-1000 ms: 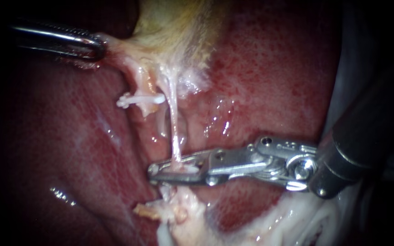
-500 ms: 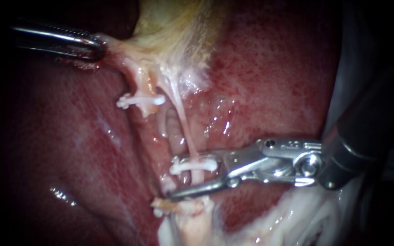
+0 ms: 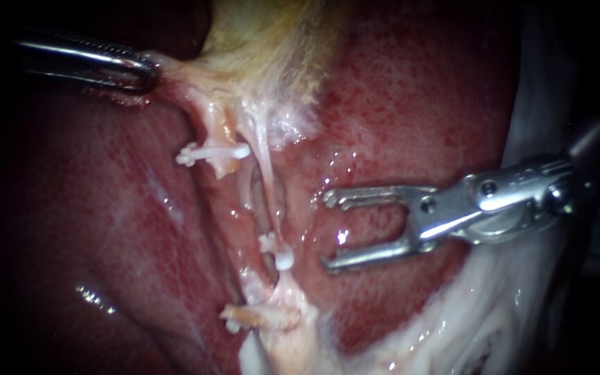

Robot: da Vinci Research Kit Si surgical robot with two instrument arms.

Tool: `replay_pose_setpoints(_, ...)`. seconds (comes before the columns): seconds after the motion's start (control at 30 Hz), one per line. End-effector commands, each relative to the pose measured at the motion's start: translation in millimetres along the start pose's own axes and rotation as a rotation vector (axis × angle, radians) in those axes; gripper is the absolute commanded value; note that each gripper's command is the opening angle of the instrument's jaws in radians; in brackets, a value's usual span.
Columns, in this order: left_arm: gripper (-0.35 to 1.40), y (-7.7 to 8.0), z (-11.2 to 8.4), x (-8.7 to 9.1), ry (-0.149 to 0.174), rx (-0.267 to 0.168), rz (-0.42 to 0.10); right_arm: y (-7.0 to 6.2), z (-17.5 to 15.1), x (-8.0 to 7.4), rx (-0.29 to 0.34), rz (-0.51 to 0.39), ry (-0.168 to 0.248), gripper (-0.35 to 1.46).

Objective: Going back first clip right tube

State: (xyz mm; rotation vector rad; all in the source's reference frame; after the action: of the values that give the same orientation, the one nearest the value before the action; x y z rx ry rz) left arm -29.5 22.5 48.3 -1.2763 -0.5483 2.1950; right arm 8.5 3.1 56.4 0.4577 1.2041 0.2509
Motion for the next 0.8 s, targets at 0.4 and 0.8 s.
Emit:
replay_pose_setpoints(0.4, -0.35, -0.1, 1.4, -1.2, 0.001, 0.009, 0.006, 0.1, -3.1, 0.5, -0.021, -0.049, -0.028, 0.50)
replay_pose_setpoints(0.8, -0.35, -1.1, 6.8, -4.5, -0.018, -0.022, 0.020, 0.0, -3.7, 0.3, -0.023, -0.054, -0.029, 0.50)
